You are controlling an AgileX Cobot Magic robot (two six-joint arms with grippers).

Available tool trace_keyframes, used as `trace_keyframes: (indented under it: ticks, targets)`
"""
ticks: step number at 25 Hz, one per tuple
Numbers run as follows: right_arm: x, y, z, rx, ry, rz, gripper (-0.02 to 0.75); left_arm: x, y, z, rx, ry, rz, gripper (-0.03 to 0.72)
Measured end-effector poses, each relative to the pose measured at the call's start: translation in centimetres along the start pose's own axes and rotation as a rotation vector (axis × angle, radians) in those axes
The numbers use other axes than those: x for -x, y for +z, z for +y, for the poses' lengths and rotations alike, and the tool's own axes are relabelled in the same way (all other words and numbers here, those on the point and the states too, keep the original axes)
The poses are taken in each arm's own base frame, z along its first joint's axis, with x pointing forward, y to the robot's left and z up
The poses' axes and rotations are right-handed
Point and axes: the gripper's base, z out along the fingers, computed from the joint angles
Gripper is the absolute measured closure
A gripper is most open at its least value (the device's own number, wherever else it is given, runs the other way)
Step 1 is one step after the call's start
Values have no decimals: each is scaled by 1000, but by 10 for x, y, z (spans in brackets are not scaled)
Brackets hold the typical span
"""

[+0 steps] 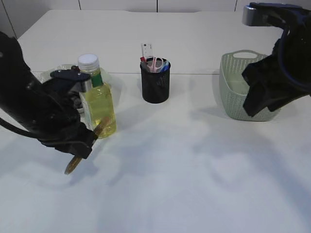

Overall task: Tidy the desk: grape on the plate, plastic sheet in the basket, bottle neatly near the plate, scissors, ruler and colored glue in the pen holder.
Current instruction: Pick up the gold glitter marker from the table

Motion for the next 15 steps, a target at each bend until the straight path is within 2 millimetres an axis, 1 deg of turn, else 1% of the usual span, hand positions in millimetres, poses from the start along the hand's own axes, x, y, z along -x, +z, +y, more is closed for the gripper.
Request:
trace_keyframes:
  ticks: [4, 6, 9, 12, 15]
  targets:
    - [4, -1, 9, 102, 13, -47, 362, 2, -33, -10, -50, 5, -108, 566]
    - [8, -2, 15, 164, 25, -82, 362, 3, -49, -17, -102, 4, -171, 566]
    - [14, -4, 23, 257, 35, -147, 362, 5, -69, -27, -183, -7, -268, 566]
    - [19, -7, 30, 345, 18, -208, 362, 6, -82, -34, -254, -40, -332, 566]
    - [24, -12, 39, 445, -13, -274, 362, 8, -86, -38, -312, -66, -364, 565]
